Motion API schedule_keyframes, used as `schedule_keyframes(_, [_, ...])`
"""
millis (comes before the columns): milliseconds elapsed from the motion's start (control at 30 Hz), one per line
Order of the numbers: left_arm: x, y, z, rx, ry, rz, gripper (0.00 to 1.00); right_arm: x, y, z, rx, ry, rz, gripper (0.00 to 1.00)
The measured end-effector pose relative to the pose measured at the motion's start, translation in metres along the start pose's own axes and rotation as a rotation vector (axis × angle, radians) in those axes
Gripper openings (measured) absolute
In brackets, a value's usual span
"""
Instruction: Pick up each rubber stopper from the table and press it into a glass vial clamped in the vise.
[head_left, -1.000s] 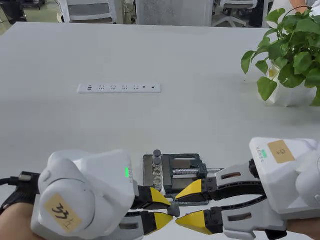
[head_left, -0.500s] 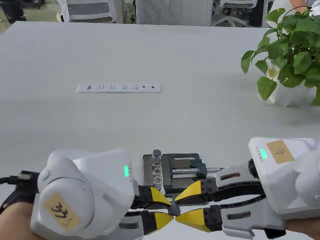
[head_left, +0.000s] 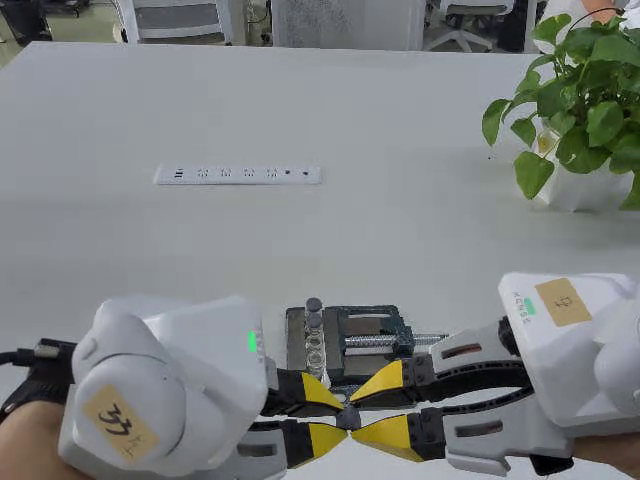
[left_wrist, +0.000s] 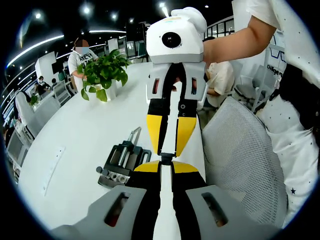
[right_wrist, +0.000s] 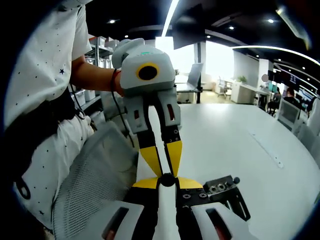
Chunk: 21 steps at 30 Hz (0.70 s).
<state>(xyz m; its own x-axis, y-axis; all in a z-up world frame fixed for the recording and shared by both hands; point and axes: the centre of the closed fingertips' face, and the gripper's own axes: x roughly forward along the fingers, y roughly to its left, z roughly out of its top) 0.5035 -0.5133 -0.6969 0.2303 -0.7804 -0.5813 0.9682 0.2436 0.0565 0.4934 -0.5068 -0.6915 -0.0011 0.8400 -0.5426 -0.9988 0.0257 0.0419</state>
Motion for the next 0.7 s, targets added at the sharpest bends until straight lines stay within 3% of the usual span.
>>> schedule_keyframes(700, [-0.0003,-0.0013,-0.0003,0.011,-0.012,-0.013,0.04,0.0000,0.0012,0.0008,-0.002,0.003,0.011,0.05])
